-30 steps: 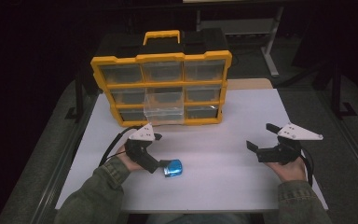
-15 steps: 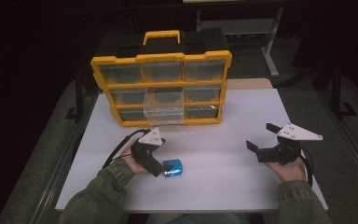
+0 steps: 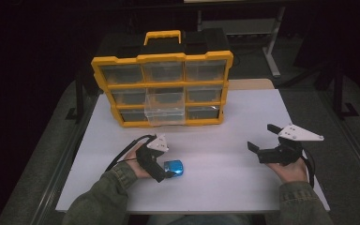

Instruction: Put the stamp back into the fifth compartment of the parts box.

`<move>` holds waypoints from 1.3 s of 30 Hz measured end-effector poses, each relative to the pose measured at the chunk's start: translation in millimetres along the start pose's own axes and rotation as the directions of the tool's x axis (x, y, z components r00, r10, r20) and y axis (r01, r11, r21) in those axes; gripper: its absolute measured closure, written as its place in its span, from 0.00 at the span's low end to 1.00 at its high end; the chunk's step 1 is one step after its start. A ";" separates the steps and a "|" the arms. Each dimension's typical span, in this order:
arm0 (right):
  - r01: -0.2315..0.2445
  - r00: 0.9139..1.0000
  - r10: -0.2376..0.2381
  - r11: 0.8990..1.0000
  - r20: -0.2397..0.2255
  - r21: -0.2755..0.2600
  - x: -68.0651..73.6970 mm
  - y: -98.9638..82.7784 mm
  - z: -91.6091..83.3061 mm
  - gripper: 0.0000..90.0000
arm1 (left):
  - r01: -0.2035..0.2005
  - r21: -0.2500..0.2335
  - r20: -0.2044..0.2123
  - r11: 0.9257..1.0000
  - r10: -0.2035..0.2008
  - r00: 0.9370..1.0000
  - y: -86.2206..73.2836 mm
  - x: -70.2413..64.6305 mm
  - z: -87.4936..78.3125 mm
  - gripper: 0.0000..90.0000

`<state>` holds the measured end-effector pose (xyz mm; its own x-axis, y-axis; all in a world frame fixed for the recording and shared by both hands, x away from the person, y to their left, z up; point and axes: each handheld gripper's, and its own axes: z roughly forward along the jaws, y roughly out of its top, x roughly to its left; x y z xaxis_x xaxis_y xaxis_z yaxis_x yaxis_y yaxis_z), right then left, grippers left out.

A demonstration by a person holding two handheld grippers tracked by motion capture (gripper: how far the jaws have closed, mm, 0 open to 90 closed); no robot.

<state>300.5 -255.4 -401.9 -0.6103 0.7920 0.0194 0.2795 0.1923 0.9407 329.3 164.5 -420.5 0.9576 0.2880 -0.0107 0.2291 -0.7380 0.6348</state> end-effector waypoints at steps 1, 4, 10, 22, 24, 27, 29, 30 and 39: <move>0.000 1.000 0.000 1.000 0.000 0.000 -0.1 0.0 -0.1 0.00 | -0.001 0.003 0.000 1.000 0.001 1.000 -0.7 0.0 0.7 0.00; -0.001 1.000 0.001 1.000 0.001 -0.001 -0.3 0.0 -0.5 0.00 | 0.010 0.017 0.014 1.000 -0.010 1.000 -1.3 -0.2 2.9 0.00; -0.001 1.000 0.001 1.000 0.001 0.001 0.2 0.0 0.6 0.00 | -0.008 0.059 0.030 0.998 0.007 1.000 -2.4 -3.7 10.1 0.00; -0.003 1.000 0.003 1.000 -0.003 0.011 0.0 -0.7 1.4 0.00 | -0.027 0.101 0.021 0.995 0.025 0.999 -3.9 -5.9 14.8 0.07; -0.003 1.000 0.003 1.000 -0.003 0.014 -0.1 -0.9 1.5 0.00 | -0.028 0.099 0.012 0.995 0.027 1.000 -4.2 -6.0 14.7 0.12; -0.005 1.000 0.005 1.000 -0.002 0.013 -0.5 -1.0 1.3 0.00 | -0.027 0.097 0.005 0.995 0.027 1.000 -4.3 -5.9 14.4 0.16; -0.005 1.000 0.005 1.000 -0.002 0.014 -0.6 -1.2 1.2 0.00 | -0.034 0.102 0.006 0.994 0.033 0.999 -4.4 -5.4 14.1 0.20; -0.005 1.000 0.005 1.000 -0.002 0.014 -0.6 -1.3 1.3 0.00 | -0.026 0.096 0.004 0.995 0.026 1.000 -4.6 -6.0 14.7 0.22; -0.009 1.000 0.009 1.000 -0.007 0.020 -1.1 -1.9 1.4 0.00 | -0.053 0.094 0.025 0.994 0.051 0.998 -5.1 -6.5 14.5 0.44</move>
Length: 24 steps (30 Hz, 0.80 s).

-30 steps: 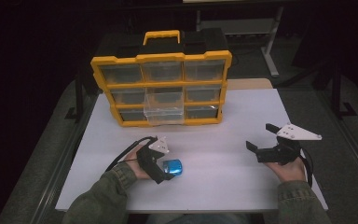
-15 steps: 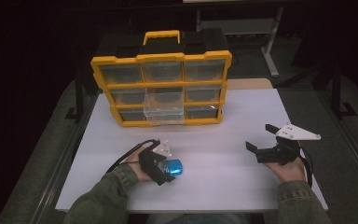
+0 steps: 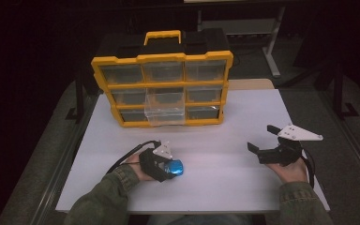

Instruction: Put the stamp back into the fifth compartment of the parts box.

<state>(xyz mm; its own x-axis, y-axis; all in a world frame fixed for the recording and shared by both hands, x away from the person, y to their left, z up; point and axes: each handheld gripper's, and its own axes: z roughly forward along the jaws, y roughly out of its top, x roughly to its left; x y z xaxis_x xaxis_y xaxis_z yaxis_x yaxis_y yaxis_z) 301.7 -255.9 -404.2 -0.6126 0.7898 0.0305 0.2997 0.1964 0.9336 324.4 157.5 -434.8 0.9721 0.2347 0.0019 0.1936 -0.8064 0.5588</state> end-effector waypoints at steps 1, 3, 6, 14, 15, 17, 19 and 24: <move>0.000 1.000 0.000 1.000 0.000 0.001 0.0 -0.1 0.1 0.00 | -0.002 -0.001 -0.001 1.000 0.002 1.000 -0.1 -0.2 0.0 0.44; -0.001 1.000 0.001 1.000 -0.001 0.003 0.0 -0.1 0.1 0.00 | -0.016 -0.002 -0.007 1.000 0.016 1.000 -0.1 -1.0 -0.4 0.44; -0.001 1.000 0.001 1.000 -0.001 0.002 -0.2 -0.2 0.0 0.00 | -0.024 -0.002 -0.013 1.000 0.024 1.000 0.2 -1.9 -0.5 0.44; -0.002 1.000 0.002 1.000 0.000 0.004 -0.5 -0.6 -0.2 0.00 | -0.020 -0.009 0.008 1.000 0.020 1.000 0.3 -2.6 -4.0 0.45; -0.002 1.000 0.002 1.000 -0.001 0.003 -0.6 -0.7 -0.2 0.00 | -0.014 -0.011 0.011 1.000 0.014 1.000 0.1 -2.3 -5.0 0.45; -0.003 1.000 0.003 1.000 0.000 0.004 -0.5 -0.7 -0.2 0.00 | -0.010 -0.017 0.014 1.000 0.010 1.000 -0.3 -1.2 -7.5 0.45; -0.003 1.000 0.003 1.000 0.001 0.004 -0.5 -0.7 -0.3 0.00 | -0.004 -0.022 0.018 1.000 0.005 1.000 -0.5 -0.3 -10.0 0.45; -0.003 1.000 0.003 1.000 0.004 0.001 -0.8 -0.6 -0.4 0.00 | 0.014 -0.042 0.015 0.999 -0.014 1.000 -1.2 3.2 -17.8 0.45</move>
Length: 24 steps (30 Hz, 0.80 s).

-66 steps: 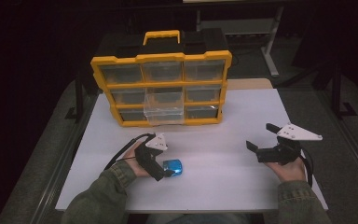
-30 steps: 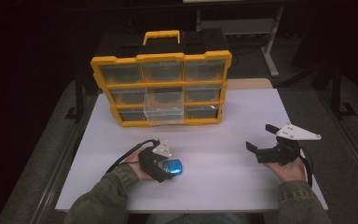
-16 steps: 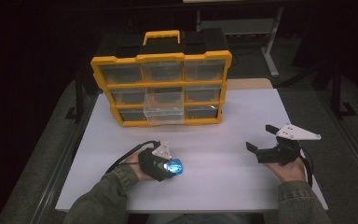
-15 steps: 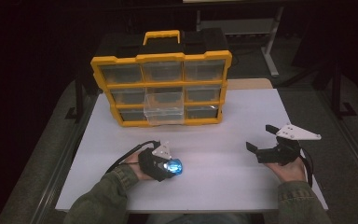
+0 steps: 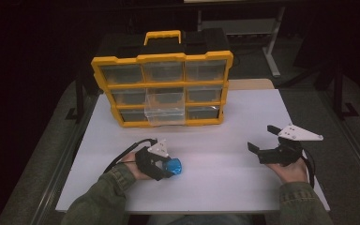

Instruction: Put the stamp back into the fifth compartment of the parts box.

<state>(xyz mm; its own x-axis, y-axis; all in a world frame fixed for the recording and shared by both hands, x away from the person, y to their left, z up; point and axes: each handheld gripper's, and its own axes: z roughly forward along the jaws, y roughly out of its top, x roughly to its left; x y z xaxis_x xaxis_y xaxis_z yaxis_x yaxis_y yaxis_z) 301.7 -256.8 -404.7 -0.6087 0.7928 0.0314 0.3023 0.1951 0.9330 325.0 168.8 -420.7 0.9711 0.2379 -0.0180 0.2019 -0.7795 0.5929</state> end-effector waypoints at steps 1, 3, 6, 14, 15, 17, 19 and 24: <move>-0.001 1.000 0.001 1.000 -0.001 0.002 0.1 -0.1 0.1 0.00 | 0.001 -0.004 -0.003 1.000 -0.001 1.000 -0.1 0.8 -1.9 0.45; -0.002 1.000 0.002 1.000 -0.002 0.004 0.3 -0.2 0.2 0.00 | 0.002 -0.004 -0.003 1.000 -0.002 1.000 0.1 1.9 -4.2 0.45; 0.000 1.000 0.000 1.000 0.000 0.002 0.5 -0.1 0.1 0.00 | 0.003 -0.009 -0.006 1.000 -0.003 1.000 2.4 3.8 -13.5 0.45; -0.002 1.000 0.002 1.000 0.001 -0.003 0.7 0.4 -0.2 0.00 | -0.008 -0.019 -0.010 1.000 0.008 1.000 9.5 6.1 -32.8 0.45; -0.003 1.000 0.003 1.000 0.003 -0.003 0.7 0.4 -0.4 0.00 | -0.009 -0.017 -0.012 1.000 0.009 1.000 10.7 6.6 -35.4 0.45; -0.004 1.000 0.004 1.000 0.004 -0.003 0.5 0.4 -0.6 0.00 | -0.014 -0.018 -0.018 1.000 0.014 1.000 13.0 7.8 -40.9 0.45; -0.003 1.000 0.003 1.000 0.005 -0.002 0.6 0.4 -0.8 0.00 | -0.014 -0.022 -0.021 1.000 0.014 1.000 15.3 8.7 -46.4 0.45; -0.004 1.000 0.004 1.000 0.003 -0.002 0.7 0.4 -0.8 0.00 | -0.020 -0.031 -0.015 0.999 0.020 1.000 20.7 11.9 -58.5 0.45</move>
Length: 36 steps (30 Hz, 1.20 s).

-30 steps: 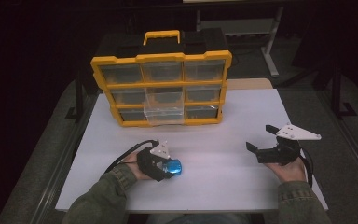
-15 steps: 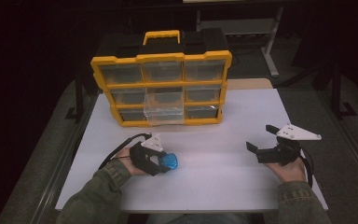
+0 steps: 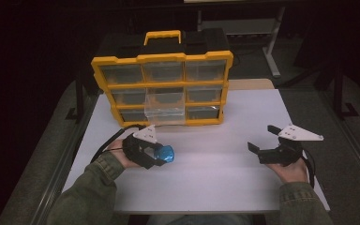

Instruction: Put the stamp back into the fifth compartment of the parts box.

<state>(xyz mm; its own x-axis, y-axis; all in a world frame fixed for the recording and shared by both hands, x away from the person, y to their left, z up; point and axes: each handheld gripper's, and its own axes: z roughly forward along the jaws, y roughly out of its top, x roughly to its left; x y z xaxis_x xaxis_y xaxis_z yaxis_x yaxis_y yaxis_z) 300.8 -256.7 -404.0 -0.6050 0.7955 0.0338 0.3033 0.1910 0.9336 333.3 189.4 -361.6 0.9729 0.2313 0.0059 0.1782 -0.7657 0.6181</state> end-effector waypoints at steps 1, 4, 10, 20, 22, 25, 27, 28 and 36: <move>-0.001 1.000 0.001 1.000 0.000 0.000 0.0 0.0 0.0 0.00 | -0.001 -0.004 0.002 1.000 0.001 1.000 1.1 0.4 -1.5 0.45; -0.001 1.000 0.001 1.000 -0.001 0.001 -0.2 -0.1 0.2 0.00 | -0.005 0.000 0.005 1.000 0.005 1.000 4.4 1.3 -6.2 0.45; 0.000 1.000 0.000 1.000 -0.004 0.001 0.0 -0.1 0.4 0.00 | 0.001 -0.003 0.011 1.000 -0.001 1.000 9.2 4.9 -16.0 0.45; -0.004 1.000 0.004 1.000 -0.007 -0.001 0.0 0.0 0.6 0.00 | -0.022 -0.010 0.008 1.000 0.022 1.000 17.7 3.1 -27.9 0.45; -0.004 1.000 0.004 1.000 -0.007 -0.002 0.1 0.0 0.5 0.00 | -0.025 -0.006 0.006 1.000 0.025 1.000 19.6 3.2 -29.5 0.45; -0.004 1.000 0.004 1.000 -0.005 -0.002 -0.5 0.0 0.3 0.00 | -0.031 0.004 -0.004 1.000 0.031 1.000 22.8 3.0 -32.5 0.45; -0.003 1.000 0.003 1.000 -0.004 0.000 -1.1 -0.2 0.6 0.00 | -0.030 0.005 0.000 1.000 0.030 1.000 24.6 2.4 -34.7 0.45; -0.003 1.000 0.003 1.000 -0.004 0.002 -1.1 -0.3 0.8 0.00 | -0.033 0.008 -0.001 0.999 0.033 0.999 25.6 2.2 -35.4 0.45; -0.002 1.000 0.002 1.000 -0.005 0.002 -1.1 -0.2 0.8 0.00 | -0.045 -0.001 -0.006 0.999 0.045 0.999 36.7 3.2 -48.3 0.45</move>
<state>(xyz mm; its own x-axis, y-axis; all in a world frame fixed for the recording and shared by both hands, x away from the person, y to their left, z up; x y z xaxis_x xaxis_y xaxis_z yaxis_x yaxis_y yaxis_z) 301.9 -257.1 -404.5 -0.6083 0.7928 0.0377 0.3060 0.1904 0.9328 335.8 191.0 -300.9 0.9790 0.2003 0.0380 0.1345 -0.7748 0.6178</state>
